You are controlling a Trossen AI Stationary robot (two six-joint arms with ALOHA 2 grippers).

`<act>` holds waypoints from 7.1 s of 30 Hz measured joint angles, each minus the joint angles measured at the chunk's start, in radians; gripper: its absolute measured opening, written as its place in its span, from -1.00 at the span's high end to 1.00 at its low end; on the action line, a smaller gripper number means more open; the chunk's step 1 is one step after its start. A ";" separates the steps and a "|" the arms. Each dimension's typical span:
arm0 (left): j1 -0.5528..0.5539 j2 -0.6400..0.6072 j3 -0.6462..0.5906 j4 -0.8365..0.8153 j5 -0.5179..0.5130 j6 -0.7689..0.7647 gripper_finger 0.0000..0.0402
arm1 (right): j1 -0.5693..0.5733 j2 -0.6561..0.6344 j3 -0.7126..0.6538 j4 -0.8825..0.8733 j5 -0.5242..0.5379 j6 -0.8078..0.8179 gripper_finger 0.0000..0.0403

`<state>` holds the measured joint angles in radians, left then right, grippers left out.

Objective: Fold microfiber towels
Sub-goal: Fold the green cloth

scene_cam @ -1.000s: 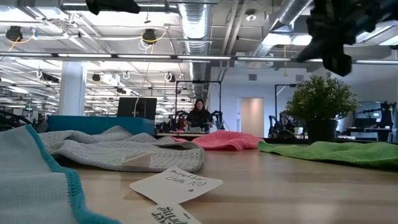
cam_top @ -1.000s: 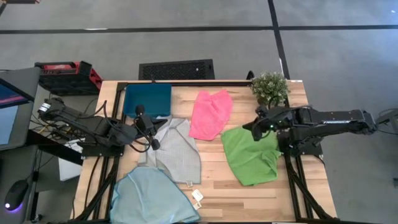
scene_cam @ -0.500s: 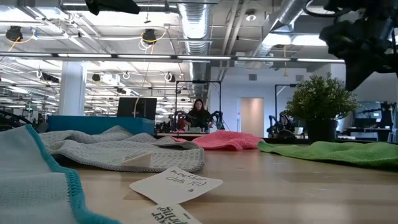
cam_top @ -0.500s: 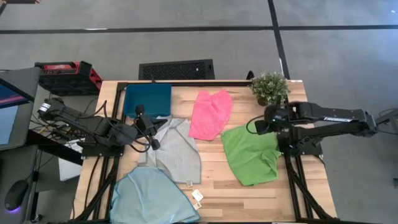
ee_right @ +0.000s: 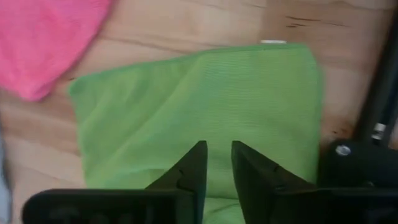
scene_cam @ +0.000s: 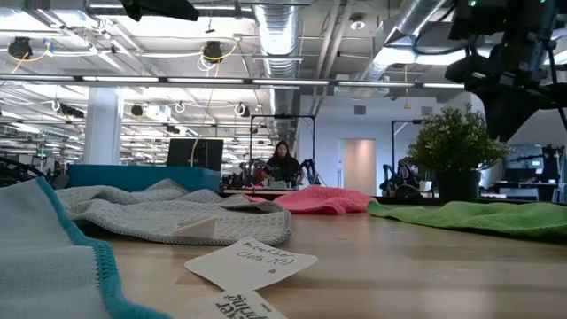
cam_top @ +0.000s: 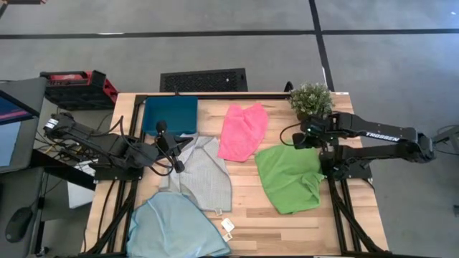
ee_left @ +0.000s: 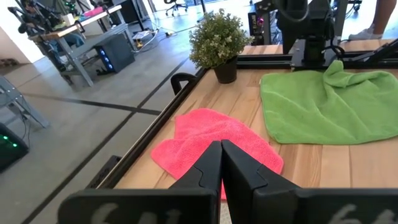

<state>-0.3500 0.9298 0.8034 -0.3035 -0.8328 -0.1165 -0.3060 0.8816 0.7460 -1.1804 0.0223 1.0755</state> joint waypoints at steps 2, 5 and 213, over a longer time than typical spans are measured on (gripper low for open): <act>0.000 0.000 0.000 0.000 0.000 0.000 1.00 | -0.038 0.024 0.000 -0.010 -0.001 0.013 0.40; 0.000 0.000 0.000 0.000 0.000 0.000 1.00 | -0.098 0.068 0.000 -0.013 0.000 0.015 0.32; 0.253 1.064 0.294 0.437 0.579 -0.097 0.32 | -0.030 0.611 0.207 0.353 -0.021 -0.328 0.96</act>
<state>-0.0971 1.9934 1.0973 0.1332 -0.2541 -0.2136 -0.3355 1.4921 0.9527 -0.8275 0.0013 0.7475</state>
